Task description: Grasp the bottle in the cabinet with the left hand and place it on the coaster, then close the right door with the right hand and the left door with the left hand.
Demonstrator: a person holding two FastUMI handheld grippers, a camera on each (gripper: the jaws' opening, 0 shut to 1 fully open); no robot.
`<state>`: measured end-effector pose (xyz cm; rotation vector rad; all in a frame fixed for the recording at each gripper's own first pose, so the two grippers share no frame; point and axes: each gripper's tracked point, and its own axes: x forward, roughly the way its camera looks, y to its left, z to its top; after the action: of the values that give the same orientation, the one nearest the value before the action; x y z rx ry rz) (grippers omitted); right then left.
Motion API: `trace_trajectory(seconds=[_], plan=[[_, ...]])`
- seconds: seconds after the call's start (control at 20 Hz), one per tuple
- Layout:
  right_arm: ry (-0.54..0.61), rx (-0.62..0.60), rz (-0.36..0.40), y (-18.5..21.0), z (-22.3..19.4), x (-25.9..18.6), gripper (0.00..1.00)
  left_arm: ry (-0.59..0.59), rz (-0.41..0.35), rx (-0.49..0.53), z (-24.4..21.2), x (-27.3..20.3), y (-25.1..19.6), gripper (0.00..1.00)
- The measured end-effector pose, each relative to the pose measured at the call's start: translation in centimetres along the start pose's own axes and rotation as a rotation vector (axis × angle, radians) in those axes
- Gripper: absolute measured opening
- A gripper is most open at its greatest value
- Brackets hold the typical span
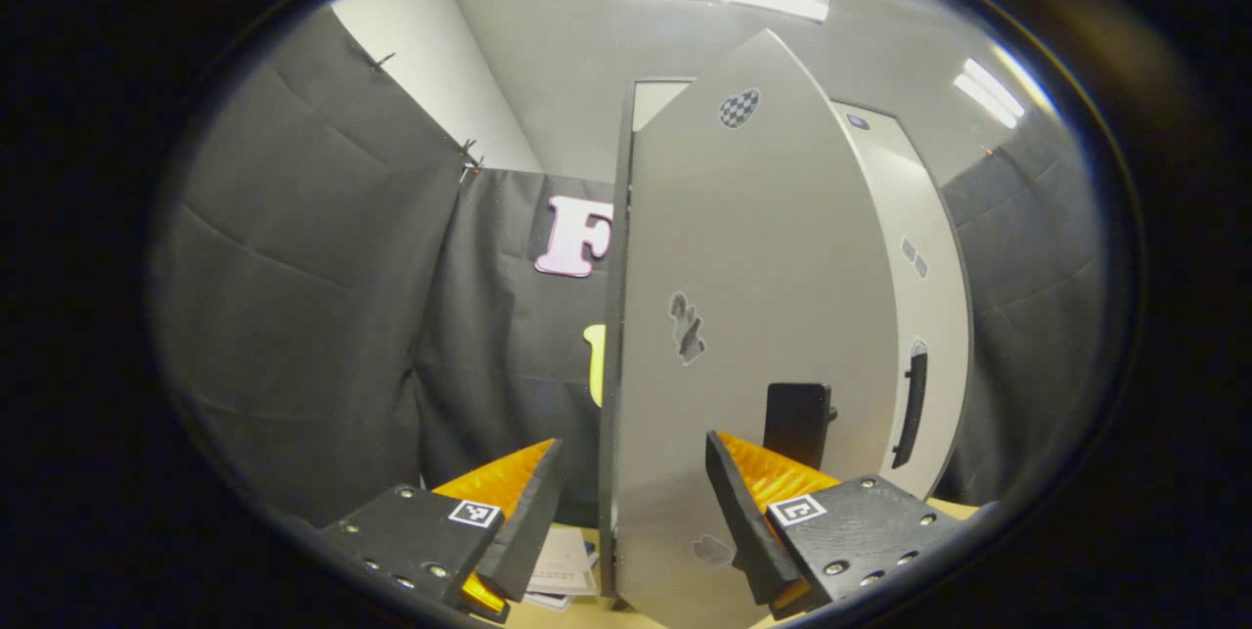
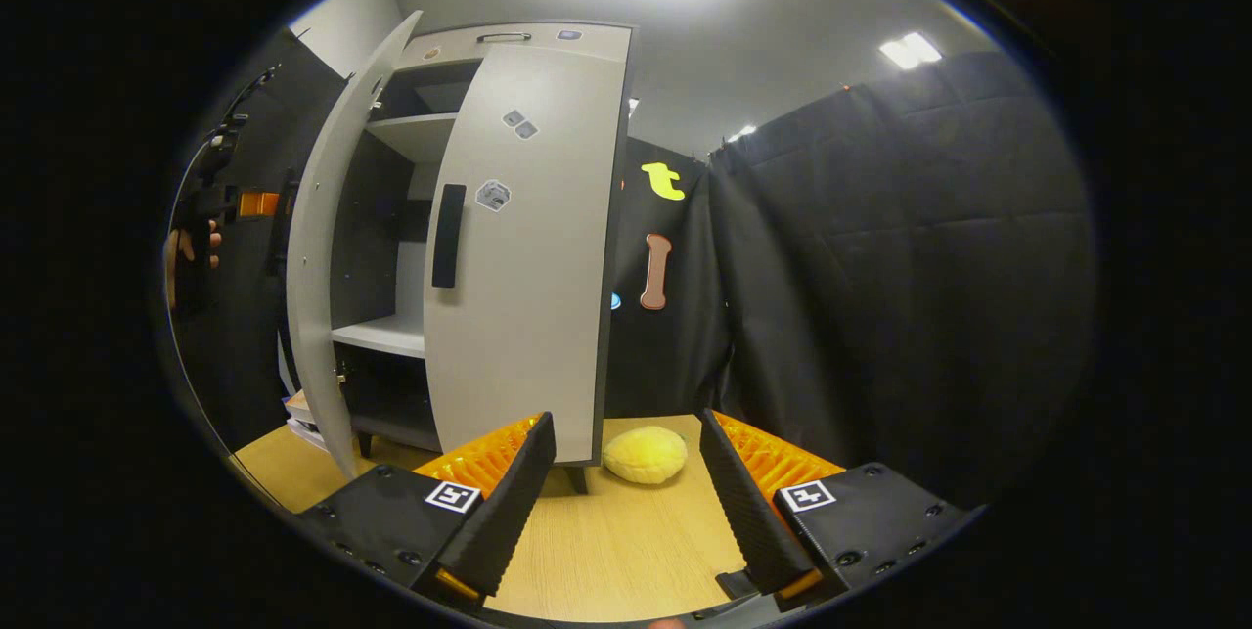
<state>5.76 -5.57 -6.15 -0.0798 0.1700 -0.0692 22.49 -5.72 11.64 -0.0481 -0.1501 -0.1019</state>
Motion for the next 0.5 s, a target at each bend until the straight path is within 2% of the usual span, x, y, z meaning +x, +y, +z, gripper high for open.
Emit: trace_trajectory(seconds=[0.05,0.25,0.3,0.4,0.5], plan=[[0.003,0.006,-0.006,-0.4,-0.1,-0.1,0.95,0.004,-0.012,-0.004,-0.4,0.4,-1.2,0.84],[0.015,0.027,-0.029,-1.7,-0.8,-0.5,0.92,0.031,-0.047,0.006,-2.4,3.7,-5.0,0.84],[0.018,0.03,-0.033,-1.9,-1.1,-0.6,0.92,0.027,-0.047,0.008,-2.5,4.4,-5.6,0.9],[0.027,0.035,-0.034,-2.4,-1.6,-0.8,0.95,0.018,-0.045,0.017,-2.8,4.9,-6.1,0.9],[0.039,0.038,-0.026,-2.5,-2.1,-0.9,0.92,0.011,-0.042,0.032,-2.9,4.6,-6.8,0.9]])
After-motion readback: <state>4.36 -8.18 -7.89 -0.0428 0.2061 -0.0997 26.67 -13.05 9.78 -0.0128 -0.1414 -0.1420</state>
